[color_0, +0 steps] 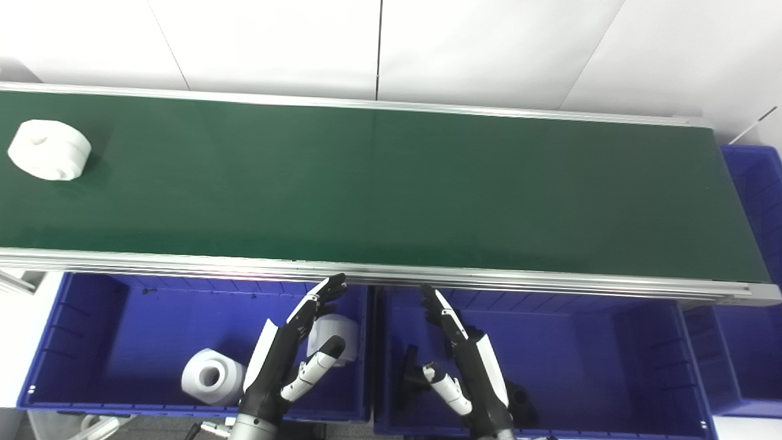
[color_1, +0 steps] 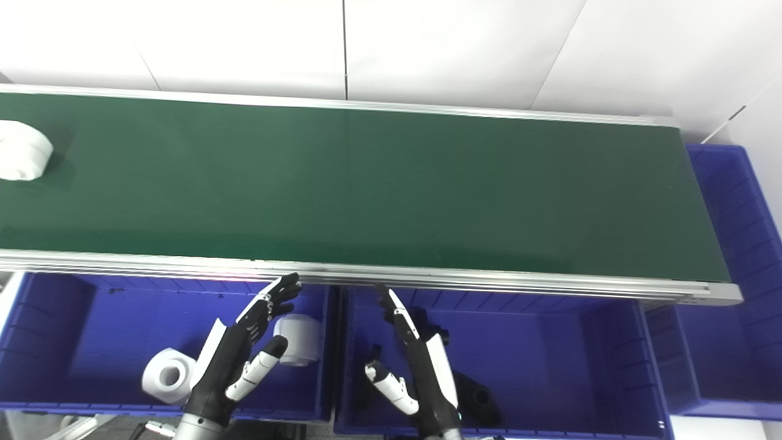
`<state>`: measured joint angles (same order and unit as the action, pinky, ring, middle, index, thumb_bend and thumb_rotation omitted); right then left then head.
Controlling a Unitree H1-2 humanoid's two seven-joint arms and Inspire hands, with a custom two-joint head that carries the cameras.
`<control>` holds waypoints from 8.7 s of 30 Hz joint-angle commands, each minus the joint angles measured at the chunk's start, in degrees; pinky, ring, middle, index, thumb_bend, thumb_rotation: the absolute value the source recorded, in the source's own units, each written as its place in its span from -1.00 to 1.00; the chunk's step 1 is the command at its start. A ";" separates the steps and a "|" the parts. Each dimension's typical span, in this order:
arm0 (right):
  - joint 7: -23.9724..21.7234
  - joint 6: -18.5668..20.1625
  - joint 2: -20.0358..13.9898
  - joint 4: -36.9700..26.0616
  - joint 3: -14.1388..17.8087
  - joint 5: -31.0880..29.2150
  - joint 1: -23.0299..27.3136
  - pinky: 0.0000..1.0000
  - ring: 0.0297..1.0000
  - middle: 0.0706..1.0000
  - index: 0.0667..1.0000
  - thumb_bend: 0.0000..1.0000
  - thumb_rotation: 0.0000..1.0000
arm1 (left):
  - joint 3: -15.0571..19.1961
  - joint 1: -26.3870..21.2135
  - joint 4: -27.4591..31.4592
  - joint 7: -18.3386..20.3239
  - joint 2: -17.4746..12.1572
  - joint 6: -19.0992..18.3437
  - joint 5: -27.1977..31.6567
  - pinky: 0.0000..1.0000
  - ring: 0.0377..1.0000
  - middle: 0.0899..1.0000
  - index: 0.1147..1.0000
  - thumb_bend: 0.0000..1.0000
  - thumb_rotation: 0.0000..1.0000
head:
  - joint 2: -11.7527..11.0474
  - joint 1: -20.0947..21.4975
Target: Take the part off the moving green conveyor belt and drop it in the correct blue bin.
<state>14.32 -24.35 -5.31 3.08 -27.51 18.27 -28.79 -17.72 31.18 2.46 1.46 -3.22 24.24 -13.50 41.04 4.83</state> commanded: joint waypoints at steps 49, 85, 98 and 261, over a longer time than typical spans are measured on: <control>0.34 -2.58 -1.74 4.17 -1.07 -3.01 1.81 0.83 0.87 0.92 0.88 0.63 1.00 | -2.18 -1.57 -5.22 -3.80 1.59 2.59 -5.08 0.59 0.73 0.68 0.68 0.28 0.65 | -8.26 -11.12; 0.47 -2.58 -3.88 4.15 -2.28 -6.82 3.14 0.92 0.87 0.99 0.97 0.65 1.00 | -4.14 -2.28 -6.06 -7.38 2.70 1.26 -8.04 0.42 0.62 0.60 0.58 0.34 0.57 | -9.48 -18.61; 1.76 -2.58 -3.79 4.73 -2.36 -3.73 4.22 1.00 1.00 1.00 1.00 0.56 1.00 | -9.72 -4.06 10.41 -7.32 0.04 2.52 -6.53 0.31 0.55 0.58 0.56 0.55 0.46 | -9.11 -18.49; -17.89 7.41 -1.89 -12.46 10.32 -13.03 0.52 0.61 0.63 0.81 0.93 0.56 1.00 | 5.62 -19.66 35.70 34.95 -20.73 -29.29 -46.74 -0.37 -0.35 -0.29 -0.09 0.03 -1.00 | 10.87 -31.02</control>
<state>-2.71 -16.24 -6.83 -7.95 -17.40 6.18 -28.55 -13.36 10.82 38.01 39.53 -23.78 -6.08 -59.94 51.95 -26.19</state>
